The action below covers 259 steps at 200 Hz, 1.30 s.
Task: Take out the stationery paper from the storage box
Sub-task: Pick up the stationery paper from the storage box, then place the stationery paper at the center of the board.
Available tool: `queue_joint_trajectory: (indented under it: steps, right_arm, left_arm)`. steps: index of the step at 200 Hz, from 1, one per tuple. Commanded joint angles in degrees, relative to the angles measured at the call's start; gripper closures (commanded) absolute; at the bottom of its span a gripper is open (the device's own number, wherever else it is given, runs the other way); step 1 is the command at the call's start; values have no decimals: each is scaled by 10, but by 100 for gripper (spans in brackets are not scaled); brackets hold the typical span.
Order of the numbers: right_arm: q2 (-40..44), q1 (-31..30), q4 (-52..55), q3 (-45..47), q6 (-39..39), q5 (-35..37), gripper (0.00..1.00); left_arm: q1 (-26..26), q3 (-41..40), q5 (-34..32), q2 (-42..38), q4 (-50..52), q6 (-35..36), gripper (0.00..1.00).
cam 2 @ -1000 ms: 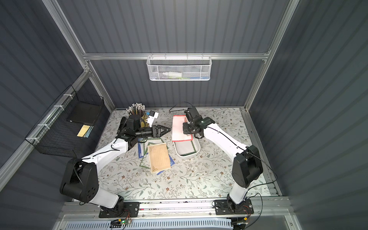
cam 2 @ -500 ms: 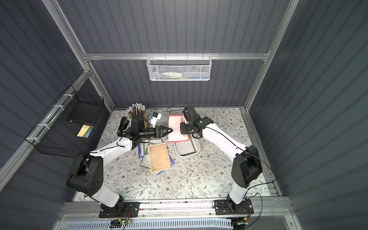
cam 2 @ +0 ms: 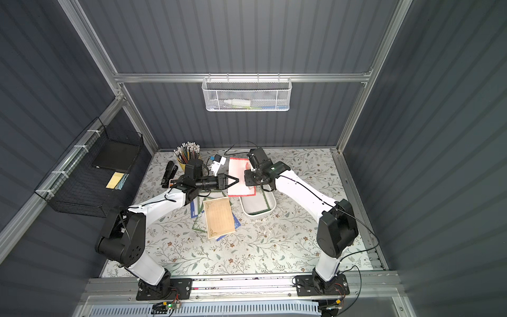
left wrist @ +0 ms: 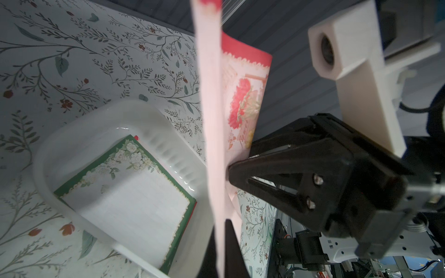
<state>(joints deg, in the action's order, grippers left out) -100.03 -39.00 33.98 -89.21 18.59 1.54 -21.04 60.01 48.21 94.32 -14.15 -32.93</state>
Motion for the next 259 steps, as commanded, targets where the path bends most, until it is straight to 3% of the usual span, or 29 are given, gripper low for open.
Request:
queue_joint_trajectory:
  steps: [1, 44, 64, 96, 130, 205, 259]
  right_arm:
    - [-11, 0, 13, -15, 1, 23, 68]
    - [-18, 0, 32, -16, 2, 68, 58]
    - [-21, 0, 34, -8, -1, 79, 47]
    - [-45, 1, 37, 4, -6, 67, 35]
    - [-81, 0, 46, 2, -9, 55, 35]
    - [-162, 0, 67, -9, -22, 83, 32]
    - [-206, 0, 84, -23, -20, 120, 32]
  left_arm:
    - [-1, 18, -20, -27, 45, 27, 100]
    - [-1, 17, -89, -75, 147, 65, 100]
    - [1, -2, -119, -108, 179, 70, 100]
    - [17, -48, -117, -167, 195, 57, 100]
    - [29, -71, -140, -191, 252, 63, 100]
    - [56, -127, -146, -178, 263, 59, 75]
    - [56, -140, -152, -152, 254, 59, 72]
